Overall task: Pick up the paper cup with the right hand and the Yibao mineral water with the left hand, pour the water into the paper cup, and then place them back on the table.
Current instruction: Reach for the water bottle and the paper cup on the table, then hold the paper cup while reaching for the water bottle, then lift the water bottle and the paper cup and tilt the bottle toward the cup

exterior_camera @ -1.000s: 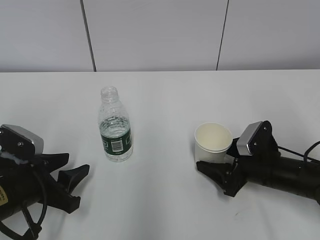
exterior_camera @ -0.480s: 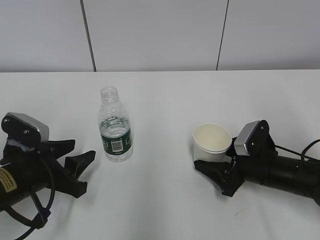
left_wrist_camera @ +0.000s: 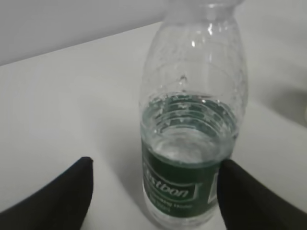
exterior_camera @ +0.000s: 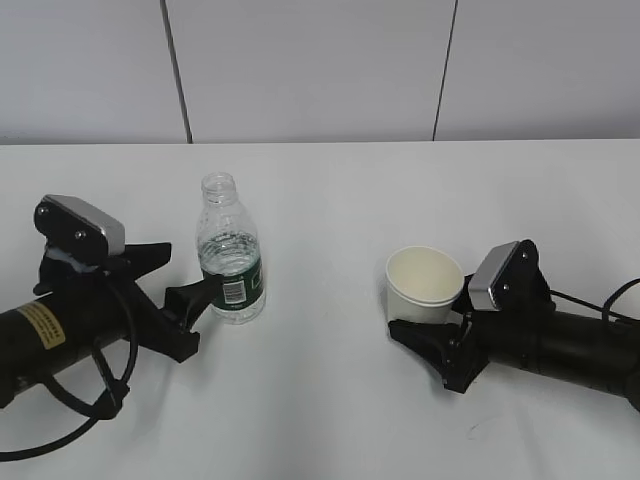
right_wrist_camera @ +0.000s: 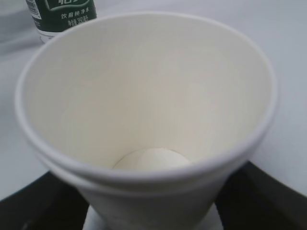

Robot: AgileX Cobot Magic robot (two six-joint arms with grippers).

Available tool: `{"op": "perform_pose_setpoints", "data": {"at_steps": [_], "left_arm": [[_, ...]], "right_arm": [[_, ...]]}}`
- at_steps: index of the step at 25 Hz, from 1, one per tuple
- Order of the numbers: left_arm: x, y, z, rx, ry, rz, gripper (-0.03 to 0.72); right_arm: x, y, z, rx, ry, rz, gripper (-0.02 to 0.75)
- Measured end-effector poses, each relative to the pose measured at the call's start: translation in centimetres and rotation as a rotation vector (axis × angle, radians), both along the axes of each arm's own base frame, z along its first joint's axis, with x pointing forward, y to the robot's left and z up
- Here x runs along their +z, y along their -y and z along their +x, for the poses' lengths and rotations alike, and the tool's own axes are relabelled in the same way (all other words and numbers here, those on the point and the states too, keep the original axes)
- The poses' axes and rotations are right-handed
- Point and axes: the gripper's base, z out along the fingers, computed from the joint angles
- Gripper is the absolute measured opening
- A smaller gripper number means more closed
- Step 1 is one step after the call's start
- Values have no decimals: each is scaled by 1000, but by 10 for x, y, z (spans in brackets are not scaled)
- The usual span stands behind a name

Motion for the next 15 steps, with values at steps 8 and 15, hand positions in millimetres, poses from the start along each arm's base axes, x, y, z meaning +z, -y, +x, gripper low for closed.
{"op": "perform_pose_setpoints", "data": {"at_steps": [8,15], "left_arm": [[-13,12,19,-41,-30,-36,507],[-28,22,36,-77,-57,-58,510]], "right_arm": [[0,0,0,-2,0,0,525],[0,0,0,-2,0,0,525]]}}
